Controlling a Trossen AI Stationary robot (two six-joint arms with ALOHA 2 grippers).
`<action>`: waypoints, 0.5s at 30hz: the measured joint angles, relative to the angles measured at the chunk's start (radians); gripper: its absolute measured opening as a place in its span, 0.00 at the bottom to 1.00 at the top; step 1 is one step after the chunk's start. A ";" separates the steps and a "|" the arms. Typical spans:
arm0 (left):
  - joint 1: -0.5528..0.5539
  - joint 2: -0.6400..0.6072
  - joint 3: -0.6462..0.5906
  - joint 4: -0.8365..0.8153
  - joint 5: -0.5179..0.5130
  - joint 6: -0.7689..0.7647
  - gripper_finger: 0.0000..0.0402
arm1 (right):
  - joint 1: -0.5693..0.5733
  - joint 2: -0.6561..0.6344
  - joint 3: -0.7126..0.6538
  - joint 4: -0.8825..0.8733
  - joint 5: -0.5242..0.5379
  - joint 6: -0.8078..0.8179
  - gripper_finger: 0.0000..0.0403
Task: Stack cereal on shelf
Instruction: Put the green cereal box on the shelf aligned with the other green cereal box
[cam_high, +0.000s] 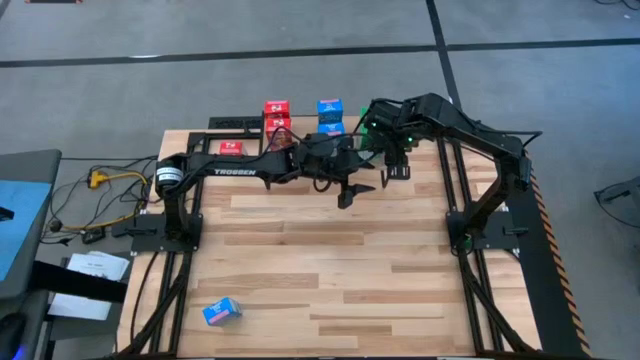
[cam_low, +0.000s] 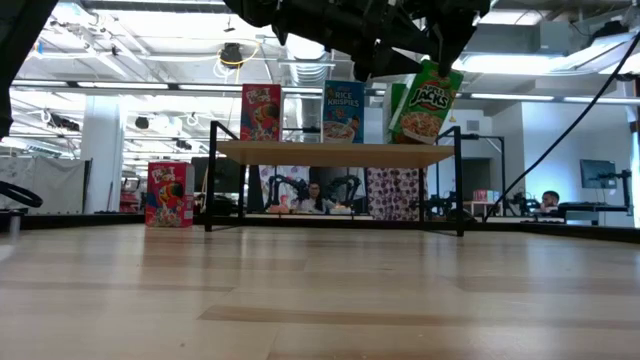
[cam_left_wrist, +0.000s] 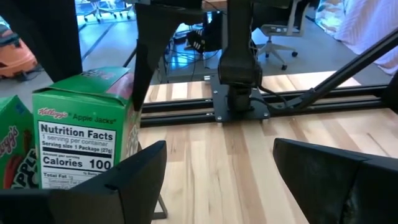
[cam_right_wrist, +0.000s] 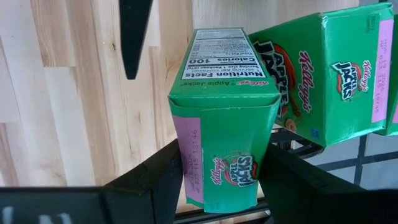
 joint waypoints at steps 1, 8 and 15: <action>0.000 0.000 0.000 0.000 0.000 0.003 0.71 | 0.000 0.000 0.000 0.000 0.000 0.000 0.55; 0.003 0.000 0.000 0.000 0.027 0.040 0.71 | 0.007 0.000 0.000 0.010 0.000 -0.002 0.58; 0.015 0.000 0.000 0.001 0.022 0.062 0.71 | 0.036 0.000 0.000 0.009 0.002 -0.002 0.58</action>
